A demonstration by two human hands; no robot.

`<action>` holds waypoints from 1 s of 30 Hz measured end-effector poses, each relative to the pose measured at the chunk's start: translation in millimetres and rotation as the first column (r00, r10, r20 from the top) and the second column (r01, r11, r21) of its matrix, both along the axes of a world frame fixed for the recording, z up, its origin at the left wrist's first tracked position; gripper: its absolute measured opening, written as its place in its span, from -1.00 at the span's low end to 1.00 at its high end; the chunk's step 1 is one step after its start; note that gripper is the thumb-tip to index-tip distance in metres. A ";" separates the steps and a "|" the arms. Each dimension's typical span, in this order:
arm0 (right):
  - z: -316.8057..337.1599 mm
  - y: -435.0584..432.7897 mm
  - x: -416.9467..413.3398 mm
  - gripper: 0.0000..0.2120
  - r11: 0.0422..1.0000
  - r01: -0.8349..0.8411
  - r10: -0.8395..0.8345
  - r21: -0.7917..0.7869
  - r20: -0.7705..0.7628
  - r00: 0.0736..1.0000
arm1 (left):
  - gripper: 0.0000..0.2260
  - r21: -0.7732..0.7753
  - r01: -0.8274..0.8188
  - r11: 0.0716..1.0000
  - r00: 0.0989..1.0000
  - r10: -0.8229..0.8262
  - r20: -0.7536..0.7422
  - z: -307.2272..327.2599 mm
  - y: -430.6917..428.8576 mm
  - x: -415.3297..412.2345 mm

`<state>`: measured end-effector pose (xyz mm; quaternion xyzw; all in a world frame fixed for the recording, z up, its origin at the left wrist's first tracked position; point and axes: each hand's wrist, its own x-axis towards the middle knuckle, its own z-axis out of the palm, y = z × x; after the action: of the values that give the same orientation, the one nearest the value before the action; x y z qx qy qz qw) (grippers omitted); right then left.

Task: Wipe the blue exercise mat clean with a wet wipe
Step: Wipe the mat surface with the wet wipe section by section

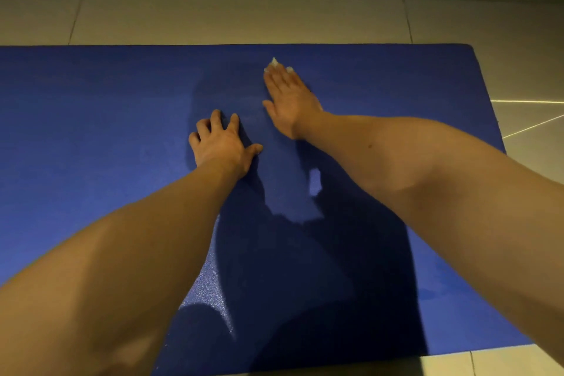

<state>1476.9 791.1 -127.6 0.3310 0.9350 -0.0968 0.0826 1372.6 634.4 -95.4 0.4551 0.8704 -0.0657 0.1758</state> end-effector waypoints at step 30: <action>18.1 84.3 29.3 -0.25 0.749 0.662 -0.654 -0.036 0.127 0.746 | -0.22 -0.025 -0.012 1.000 1.000 0.012 0.008 -1.3 0.0 -1.1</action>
<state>1506.2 875.4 -109.5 0.6404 0.7479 -0.1387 0.1060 1371.4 634.4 -96.7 0.4481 0.8715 -0.0735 0.1853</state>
